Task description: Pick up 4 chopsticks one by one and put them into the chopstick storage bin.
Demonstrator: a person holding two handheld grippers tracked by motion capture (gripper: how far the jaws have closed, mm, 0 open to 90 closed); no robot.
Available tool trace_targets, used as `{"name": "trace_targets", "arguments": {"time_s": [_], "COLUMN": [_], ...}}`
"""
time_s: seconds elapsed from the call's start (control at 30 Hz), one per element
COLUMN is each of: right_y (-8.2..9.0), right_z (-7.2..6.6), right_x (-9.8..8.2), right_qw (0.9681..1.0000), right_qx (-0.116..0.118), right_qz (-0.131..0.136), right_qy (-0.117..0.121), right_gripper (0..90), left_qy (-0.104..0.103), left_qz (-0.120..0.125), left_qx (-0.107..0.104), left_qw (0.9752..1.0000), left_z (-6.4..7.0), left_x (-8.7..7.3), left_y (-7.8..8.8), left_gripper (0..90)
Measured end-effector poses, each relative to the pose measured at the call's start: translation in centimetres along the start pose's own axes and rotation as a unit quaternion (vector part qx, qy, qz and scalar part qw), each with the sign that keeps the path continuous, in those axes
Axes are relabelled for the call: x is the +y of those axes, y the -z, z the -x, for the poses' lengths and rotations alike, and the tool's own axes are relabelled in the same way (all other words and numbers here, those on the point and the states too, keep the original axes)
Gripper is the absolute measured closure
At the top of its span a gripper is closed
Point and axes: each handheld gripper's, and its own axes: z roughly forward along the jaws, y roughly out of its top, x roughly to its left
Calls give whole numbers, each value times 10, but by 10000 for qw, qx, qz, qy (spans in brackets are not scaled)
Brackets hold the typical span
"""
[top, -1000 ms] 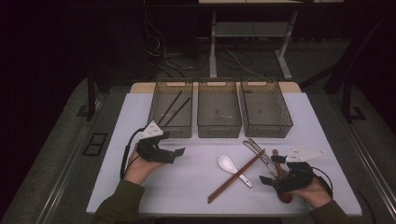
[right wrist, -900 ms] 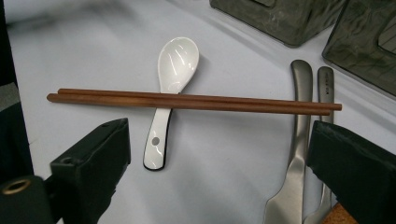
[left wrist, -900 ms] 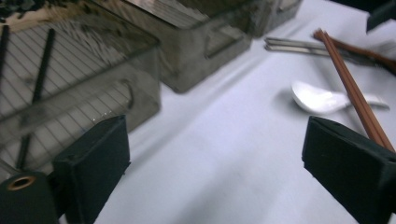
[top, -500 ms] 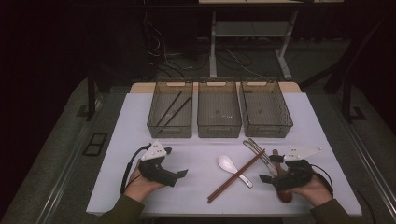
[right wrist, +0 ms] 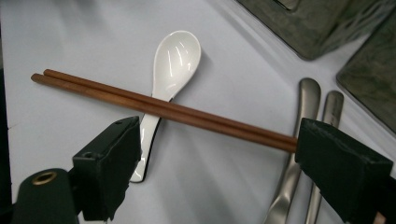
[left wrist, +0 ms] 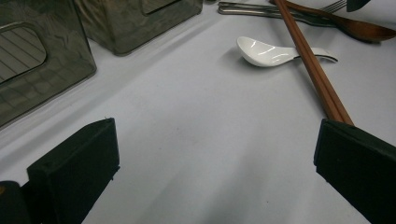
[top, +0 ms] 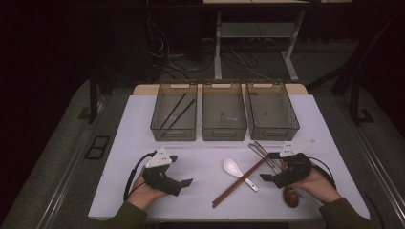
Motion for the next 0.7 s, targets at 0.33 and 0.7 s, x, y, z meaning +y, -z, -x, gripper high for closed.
{"name": "trace_targets", "arguments": {"time_s": [0.33,0.7], "right_y": [-20,-39], "right_z": [8,16], "right_x": [21,28], "right_qw": [9981,9925], "right_qx": [343,555], "right_qz": [-331,-754], "right_qy": [387,792], "right_gripper": [141,144], "left_qy": [21,38], "left_qz": [-65,-75], "left_qx": [-60,-85], "left_qw": [10000,9999], "left_z": [-1,-2], "left_x": [-1,-2], "left_y": [-2,-2], "left_gripper": [0,0]}}
